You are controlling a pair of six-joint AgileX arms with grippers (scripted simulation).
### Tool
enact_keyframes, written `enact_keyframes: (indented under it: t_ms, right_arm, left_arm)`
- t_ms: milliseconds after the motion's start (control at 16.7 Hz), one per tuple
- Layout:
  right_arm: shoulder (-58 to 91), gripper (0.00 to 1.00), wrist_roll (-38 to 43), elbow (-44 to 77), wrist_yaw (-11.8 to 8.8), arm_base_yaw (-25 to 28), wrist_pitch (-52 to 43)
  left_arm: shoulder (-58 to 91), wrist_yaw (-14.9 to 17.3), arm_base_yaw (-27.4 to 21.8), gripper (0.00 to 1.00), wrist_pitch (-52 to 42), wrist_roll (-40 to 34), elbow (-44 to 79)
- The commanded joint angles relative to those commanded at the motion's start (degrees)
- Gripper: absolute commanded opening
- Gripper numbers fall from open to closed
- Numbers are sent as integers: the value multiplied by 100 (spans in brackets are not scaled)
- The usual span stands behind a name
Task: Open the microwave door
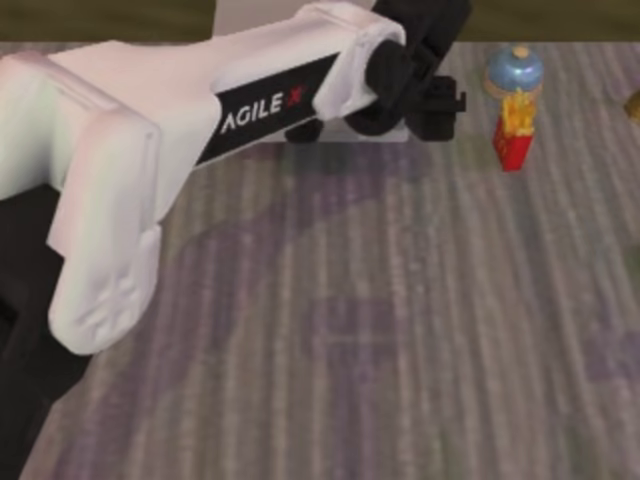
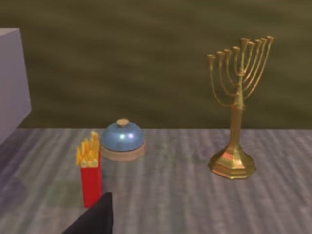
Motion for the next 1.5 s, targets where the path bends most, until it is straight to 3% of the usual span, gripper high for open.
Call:
enact_keyframes:
  t_ms: [660, 1140, 1200, 1500]
  right_arm:
    - [0, 100, 0, 0, 0, 0, 0]
    - [0, 100, 0, 0, 0, 0, 0]
    - [0, 100, 0, 0, 0, 0, 0]
    - [0, 100, 0, 0, 0, 0, 0]
  left_arm:
    - [0, 0, 0, 2, 0, 0, 0]
    - [0, 0, 0, 0, 0, 0, 0]
    - [-161, 57, -217, 0, -42, -9, -336]
    - [-495, -91, -192, 0, 273, -130, -903]
